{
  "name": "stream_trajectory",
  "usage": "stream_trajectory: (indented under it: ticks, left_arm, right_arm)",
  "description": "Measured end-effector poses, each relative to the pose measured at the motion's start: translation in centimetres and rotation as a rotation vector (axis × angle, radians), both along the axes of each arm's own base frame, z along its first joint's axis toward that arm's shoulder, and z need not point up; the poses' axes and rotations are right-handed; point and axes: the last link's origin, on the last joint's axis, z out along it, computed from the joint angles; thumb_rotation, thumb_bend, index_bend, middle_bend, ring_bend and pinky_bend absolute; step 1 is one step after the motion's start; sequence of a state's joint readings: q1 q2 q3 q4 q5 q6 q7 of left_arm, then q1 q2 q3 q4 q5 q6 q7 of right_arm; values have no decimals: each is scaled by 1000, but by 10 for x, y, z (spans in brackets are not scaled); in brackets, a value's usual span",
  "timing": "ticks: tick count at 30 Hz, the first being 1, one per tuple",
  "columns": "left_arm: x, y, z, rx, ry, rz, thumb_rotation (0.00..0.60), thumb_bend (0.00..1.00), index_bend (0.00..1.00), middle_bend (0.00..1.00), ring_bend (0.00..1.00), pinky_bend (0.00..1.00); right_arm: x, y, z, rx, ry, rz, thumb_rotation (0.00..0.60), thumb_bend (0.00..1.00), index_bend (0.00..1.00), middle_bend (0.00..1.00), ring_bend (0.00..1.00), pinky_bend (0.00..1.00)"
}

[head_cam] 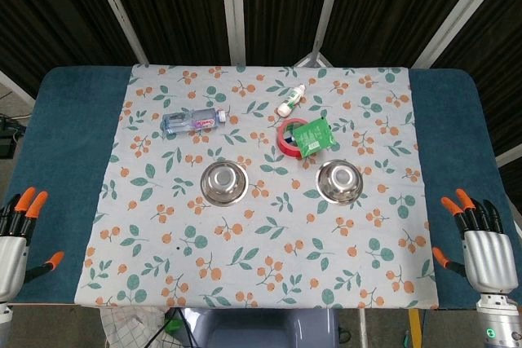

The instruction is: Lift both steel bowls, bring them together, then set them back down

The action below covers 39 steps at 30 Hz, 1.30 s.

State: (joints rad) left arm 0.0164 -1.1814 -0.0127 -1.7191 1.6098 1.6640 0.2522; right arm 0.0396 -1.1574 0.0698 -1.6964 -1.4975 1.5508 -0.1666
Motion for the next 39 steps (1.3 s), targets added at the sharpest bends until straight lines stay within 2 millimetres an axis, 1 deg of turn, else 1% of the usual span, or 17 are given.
stream_trajectory:
  ticks: [8,16,19,24,28,33,39]
  left_arm:
    - [-1,2,0,14,28,6,600,32,70,0,0,126]
    - [1,3,-4,-3,8,-27,600,27,70,0,0,111]
    - [0,4,-5,-15,22,-28,600,26,70,0,0,111]
    - [0,6,-7,-71,-29,-43,600,8,69,0,0,110]
    - [-2,14,-6,-89,-54,-41,600,9,64,0,0,109]
    - [-4,18,-9,-105,-55,-34,600,8,61,0,0,109]
    - [-3,17,-9,-93,-50,-41,600,8,60,0,0,109]
  right_arm:
    - [1,0,-3,-3,-1,5,600,192,203,100,119,66]
    - [5,1,-8,23,-96,21,600,183,203,100,119,66]
    - [5,1,-11,45,-115,17,600,148,203,96,119,66]
    - [8,-1,-17,72,-172,17,600,102,203,76,114,66]
    - [11,-11,-25,96,-219,28,600,77,198,42,97,58]
    - [17,-27,-35,142,-229,30,600,43,170,14,86,41]
    - [33,-62,-52,226,-233,7,600,38,152,0,73,31]
